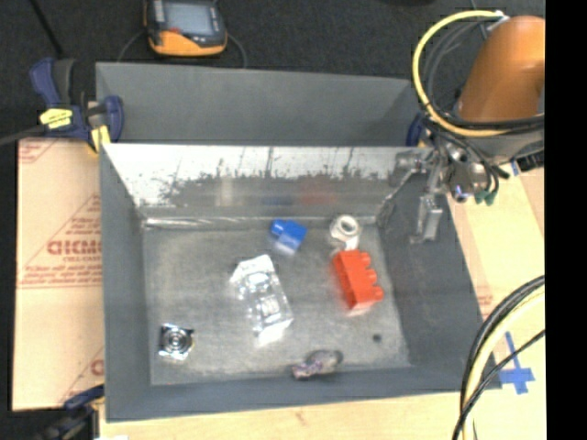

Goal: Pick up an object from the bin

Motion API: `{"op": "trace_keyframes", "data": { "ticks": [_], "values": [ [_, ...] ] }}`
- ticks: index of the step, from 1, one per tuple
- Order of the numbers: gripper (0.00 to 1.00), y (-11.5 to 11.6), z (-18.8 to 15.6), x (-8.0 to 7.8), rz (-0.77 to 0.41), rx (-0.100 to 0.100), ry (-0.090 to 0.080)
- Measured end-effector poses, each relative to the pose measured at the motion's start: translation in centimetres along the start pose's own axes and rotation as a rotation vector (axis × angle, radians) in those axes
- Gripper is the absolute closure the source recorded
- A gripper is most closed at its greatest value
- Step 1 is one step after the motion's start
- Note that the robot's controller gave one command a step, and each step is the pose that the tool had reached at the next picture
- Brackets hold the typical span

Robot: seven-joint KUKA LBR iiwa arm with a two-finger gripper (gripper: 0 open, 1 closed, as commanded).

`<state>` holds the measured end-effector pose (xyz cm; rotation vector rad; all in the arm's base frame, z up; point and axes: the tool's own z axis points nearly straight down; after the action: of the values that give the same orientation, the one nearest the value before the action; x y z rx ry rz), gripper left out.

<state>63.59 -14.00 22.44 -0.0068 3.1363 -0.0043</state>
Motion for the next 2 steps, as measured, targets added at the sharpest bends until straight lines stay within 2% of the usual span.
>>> {"op": "trace_keyframes", "data": {
  "ticks": [1, 2],
  "values": [
    [0.0, 1.0, 13.2, 6.2, -0.143, -0.004, 0.01],
    [0.0, 5.0, 14.9, 8.0, -0.273, 0.004, -0.011]
  ]
}}
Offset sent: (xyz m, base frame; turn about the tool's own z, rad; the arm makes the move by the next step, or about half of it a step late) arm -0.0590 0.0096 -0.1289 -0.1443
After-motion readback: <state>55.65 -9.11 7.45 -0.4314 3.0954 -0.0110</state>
